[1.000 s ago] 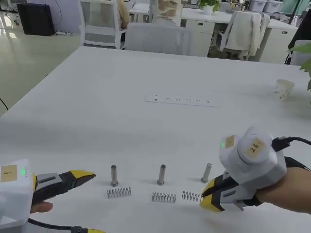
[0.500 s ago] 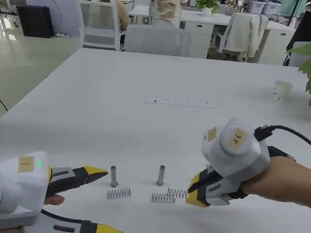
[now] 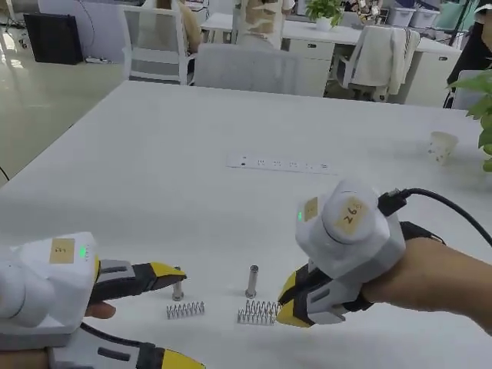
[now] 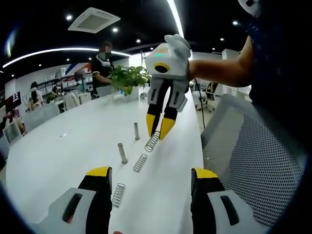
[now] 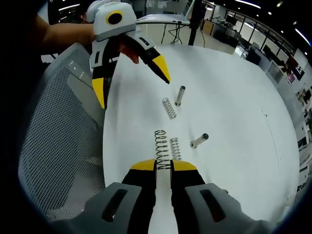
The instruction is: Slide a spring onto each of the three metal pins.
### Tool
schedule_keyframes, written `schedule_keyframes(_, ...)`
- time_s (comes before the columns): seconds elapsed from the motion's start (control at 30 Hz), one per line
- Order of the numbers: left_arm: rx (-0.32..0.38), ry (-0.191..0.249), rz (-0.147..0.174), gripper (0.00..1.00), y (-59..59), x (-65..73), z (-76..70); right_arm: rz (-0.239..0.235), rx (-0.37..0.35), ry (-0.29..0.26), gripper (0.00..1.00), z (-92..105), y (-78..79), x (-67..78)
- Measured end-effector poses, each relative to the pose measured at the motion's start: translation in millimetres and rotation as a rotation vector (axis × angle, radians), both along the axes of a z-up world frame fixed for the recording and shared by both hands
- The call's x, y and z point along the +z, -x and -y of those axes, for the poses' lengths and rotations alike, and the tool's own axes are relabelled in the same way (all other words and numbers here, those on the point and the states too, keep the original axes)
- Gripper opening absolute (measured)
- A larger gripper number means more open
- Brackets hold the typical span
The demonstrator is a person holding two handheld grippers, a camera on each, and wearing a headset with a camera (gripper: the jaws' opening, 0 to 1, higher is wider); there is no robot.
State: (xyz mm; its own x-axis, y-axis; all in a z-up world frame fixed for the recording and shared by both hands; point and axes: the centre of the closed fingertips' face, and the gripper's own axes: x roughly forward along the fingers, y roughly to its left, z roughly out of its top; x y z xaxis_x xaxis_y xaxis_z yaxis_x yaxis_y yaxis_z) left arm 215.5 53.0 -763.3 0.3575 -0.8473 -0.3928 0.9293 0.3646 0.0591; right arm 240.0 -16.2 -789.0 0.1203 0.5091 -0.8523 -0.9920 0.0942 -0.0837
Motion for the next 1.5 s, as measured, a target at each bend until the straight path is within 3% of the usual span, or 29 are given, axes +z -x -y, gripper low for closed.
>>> schedule_keyframes(0.57,-0.083,-0.014,0.022,0.48,-5.2,7.9,16.4,0.007,0.051,0.009,0.08,-14.4,6.8,6.6)
schedule_keyframes(1.03,-0.111,-0.007,0.009,0.31,-7.0,4.1,24.2,0.002,0.075,0.013,0.08,-21.6,12.9,9.0)
schedule_keyframes(1.5,-0.14,-0.012,0.009,0.17,-1.1,-0.7,32.0,0.0,0.097,0.01,0.08,-27.1,19.9,12.4)
